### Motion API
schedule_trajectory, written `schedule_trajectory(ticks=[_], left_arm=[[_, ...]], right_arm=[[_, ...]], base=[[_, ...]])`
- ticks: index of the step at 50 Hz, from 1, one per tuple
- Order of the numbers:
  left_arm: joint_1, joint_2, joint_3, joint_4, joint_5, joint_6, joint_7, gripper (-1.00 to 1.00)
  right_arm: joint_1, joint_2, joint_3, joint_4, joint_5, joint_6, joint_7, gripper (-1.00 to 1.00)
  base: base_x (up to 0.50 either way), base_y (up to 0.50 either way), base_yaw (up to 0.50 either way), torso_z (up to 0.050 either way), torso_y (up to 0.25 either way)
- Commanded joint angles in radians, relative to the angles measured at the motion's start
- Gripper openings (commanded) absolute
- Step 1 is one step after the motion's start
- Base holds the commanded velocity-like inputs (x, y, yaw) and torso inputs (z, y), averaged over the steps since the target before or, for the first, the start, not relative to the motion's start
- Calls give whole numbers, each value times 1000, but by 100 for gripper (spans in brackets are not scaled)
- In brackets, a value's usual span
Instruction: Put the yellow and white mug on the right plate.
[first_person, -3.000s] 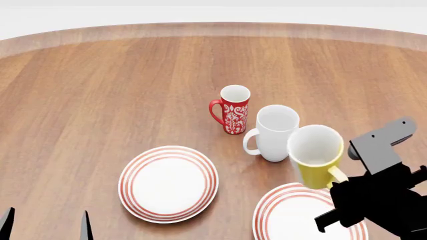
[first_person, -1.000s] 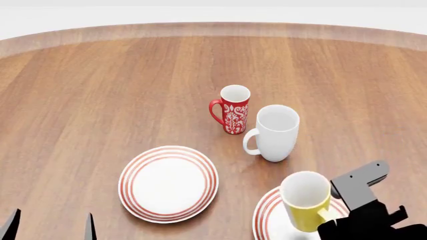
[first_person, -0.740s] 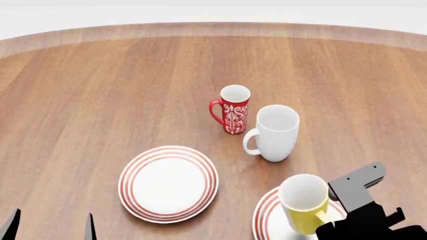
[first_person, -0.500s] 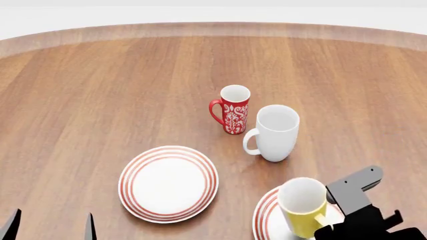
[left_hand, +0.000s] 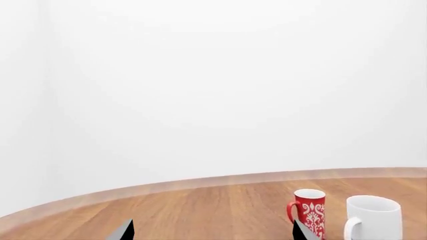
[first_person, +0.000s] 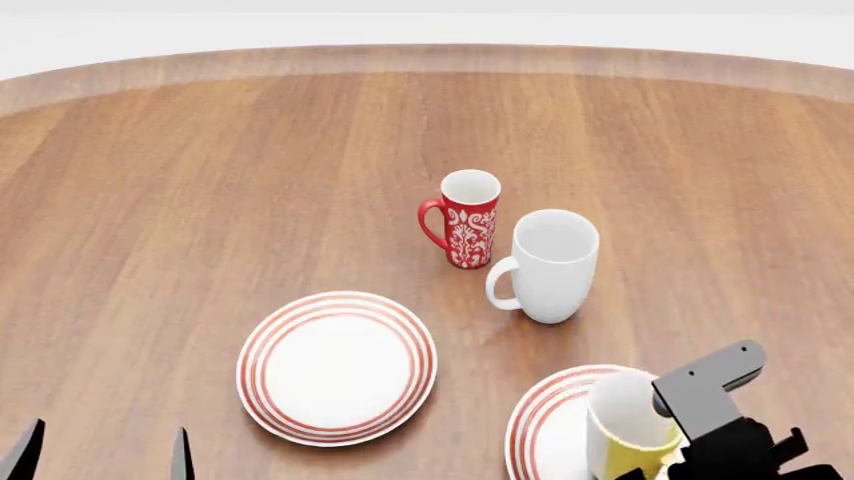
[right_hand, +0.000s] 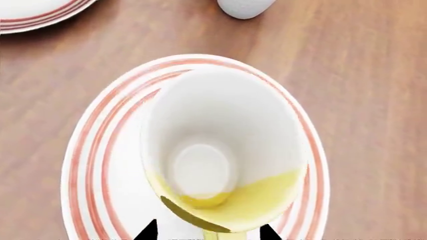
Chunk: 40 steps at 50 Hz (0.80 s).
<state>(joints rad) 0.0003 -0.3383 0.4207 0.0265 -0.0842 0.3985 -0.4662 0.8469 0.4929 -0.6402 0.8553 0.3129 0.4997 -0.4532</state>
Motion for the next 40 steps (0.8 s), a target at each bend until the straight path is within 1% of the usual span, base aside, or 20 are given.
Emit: schedule_trajectory(ticks=[1,5,10,14,19,20,21,25,27,31,34,36,37,38,40], left_arm=[[-1,16,-23,4,5,-5,21,100],[-2,16,-21,-2,5,0,20,100],[-3,15,-21,-3,3,0,19,100],[-3,14,-20,2,2,-5,18,100],[-2,13,-19,2,4,-1,17,100],[-2,13,-19,1,4,0,17,100],[-1,13,-19,2,4,1,16,100],[-1,12,-18,4,5,0,14,100],[-2,11,-18,4,4,0,14,100],[-1,9,-18,11,4,-3,12,100],[0,9,-17,11,6,-1,10,100],[0,9,-16,8,9,5,10,100],[0,8,-16,8,8,4,10,100],[1,6,-17,16,7,-3,9,100],[1,5,-17,19,7,-5,8,100]], right_arm=[[-18,-3,25,-35,-17,3,-5,100],[-19,-8,24,-20,-20,-11,-6,100],[-44,14,31,-87,-7,23,3,100],[-99,71,50,-244,27,97,22,100],[-220,177,113,-520,115,209,67,100],[-235,188,122,-547,123,218,77,100],[-274,219,149,-613,155,239,89,100],[-349,274,220,-719,215,266,133,100],[-423,318,293,-800,271,279,176,100],[-541,371,419,-928,366,281,238,100],[-633,386,511,-988,419,247,275,100],[-712,376,598,-1033,461,191,301,100],[-734,377,609,-1051,455,175,309,100],[-789,363,668,-1095,479,142,338,100],[-843,357,715,-1133,506,120,346,100]], base=[[0,0,0,0,0],[0,0,0,0,0],[0,0,0,0,0],[0,0,0,0,0],[0,0,0,0,0],[0,0,0,0,0],[0,0,0,0,0],[0,0,0,0,0],[0,0,0,0,0],[0,0,0,0,0],[0,0,0,0,0],[0,0,0,0,0],[0,0,0,0,0],[0,0,0,0,0],[0,0,0,0,0]])
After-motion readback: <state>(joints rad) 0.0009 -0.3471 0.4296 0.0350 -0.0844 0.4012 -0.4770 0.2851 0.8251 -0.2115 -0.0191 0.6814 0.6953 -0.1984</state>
